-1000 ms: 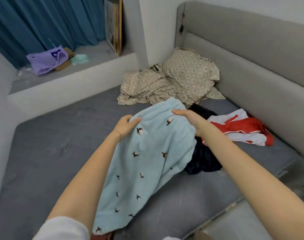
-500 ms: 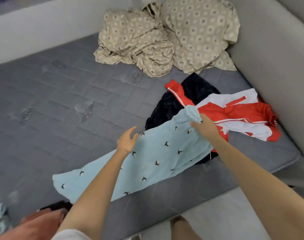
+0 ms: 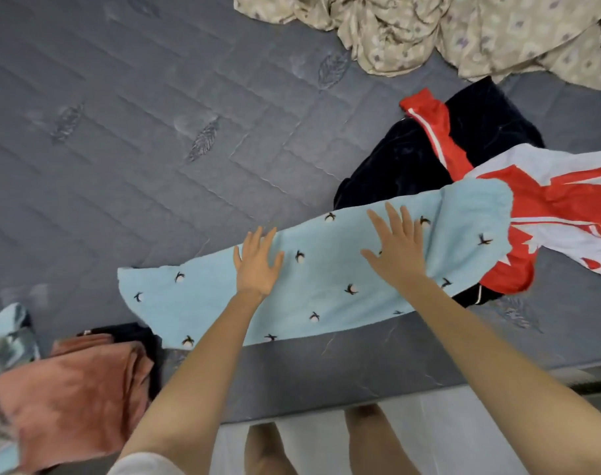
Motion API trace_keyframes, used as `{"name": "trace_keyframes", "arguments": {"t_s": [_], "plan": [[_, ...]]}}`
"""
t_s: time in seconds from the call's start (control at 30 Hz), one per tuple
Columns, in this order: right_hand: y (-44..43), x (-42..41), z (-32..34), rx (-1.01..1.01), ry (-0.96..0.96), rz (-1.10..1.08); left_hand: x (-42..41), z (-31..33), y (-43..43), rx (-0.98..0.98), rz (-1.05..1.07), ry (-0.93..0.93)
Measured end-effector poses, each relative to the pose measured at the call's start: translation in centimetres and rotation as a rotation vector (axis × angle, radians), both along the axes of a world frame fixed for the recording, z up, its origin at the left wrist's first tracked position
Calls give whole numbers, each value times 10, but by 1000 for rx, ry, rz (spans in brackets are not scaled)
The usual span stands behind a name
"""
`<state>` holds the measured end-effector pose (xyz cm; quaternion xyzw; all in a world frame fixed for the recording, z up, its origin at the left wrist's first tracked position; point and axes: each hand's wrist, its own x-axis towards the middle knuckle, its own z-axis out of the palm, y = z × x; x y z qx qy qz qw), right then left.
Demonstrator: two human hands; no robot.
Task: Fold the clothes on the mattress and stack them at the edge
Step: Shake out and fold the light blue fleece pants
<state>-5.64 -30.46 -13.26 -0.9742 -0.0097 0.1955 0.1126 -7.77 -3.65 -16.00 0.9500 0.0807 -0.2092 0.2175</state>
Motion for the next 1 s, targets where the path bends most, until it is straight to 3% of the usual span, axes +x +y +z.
{"name": "trace_keyframes", "arguments": {"t_s": [0.33,0.57,0.63,0.73,0.9,1.0], "plan": [[166,-33,-55,-55,118,223,-49,-40,184,82,154,90],[274,-42,-98,8,172,227,-48,-72,318,89,309,151],[302,-41,-106,31,184,231,-40,-80,341,-25,378,160],[337,-39,-113,71,198,255,-32,-86,353,-413,553,284],[373,-34,-115,309,238,277,-46,-76,340,-662,304,433],[380,-37,-112,369,298,430,-59,-65,329,-802,162,566]]}}
